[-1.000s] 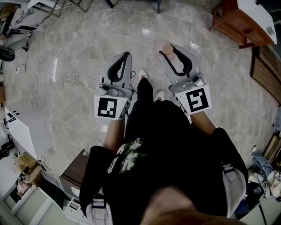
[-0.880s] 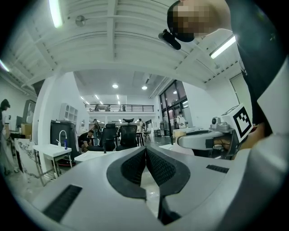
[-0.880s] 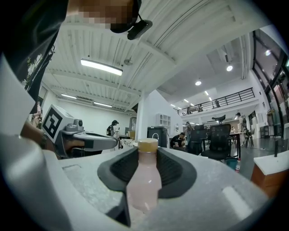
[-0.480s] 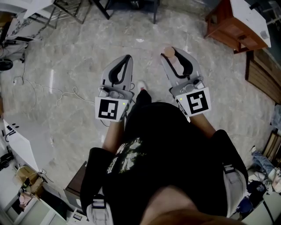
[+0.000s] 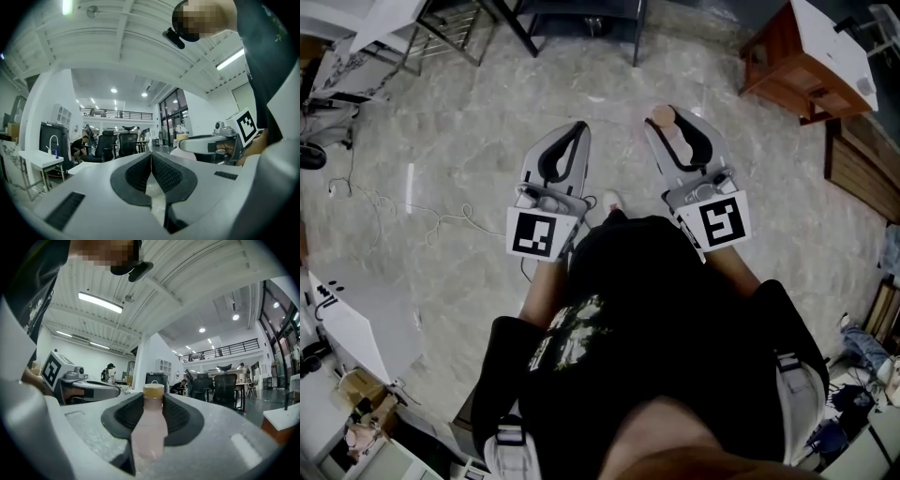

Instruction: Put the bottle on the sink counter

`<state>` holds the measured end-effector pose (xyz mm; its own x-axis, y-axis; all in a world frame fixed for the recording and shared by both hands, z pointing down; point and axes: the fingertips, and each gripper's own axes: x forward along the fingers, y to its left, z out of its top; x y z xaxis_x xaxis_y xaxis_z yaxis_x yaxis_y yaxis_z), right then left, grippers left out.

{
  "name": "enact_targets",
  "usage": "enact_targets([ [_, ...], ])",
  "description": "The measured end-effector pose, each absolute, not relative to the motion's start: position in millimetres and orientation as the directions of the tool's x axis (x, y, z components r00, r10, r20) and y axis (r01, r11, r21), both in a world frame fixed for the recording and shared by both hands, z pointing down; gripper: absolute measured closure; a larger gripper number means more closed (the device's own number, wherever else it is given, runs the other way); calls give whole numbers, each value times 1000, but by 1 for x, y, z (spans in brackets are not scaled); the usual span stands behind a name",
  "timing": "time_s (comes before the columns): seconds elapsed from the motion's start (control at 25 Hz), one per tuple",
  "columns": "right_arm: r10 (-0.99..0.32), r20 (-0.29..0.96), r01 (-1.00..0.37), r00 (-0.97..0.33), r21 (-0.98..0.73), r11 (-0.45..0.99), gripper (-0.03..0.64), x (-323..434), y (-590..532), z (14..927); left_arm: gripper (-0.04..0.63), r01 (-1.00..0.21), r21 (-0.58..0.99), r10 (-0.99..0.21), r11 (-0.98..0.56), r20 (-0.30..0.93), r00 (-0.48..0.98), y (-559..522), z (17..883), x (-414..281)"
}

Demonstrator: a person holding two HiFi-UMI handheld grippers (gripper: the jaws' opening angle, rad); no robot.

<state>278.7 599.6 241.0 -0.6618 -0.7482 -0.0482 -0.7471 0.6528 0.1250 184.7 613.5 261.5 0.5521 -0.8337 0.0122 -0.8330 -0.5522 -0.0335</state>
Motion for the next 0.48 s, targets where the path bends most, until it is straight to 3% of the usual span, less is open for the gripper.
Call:
enact_targets([
  [0.48, -754, -32, -752, -656, 117, 649, 497, 224, 575, 261, 581, -816, -33, -816, -577, 35, 576, 585, 287, 130],
])
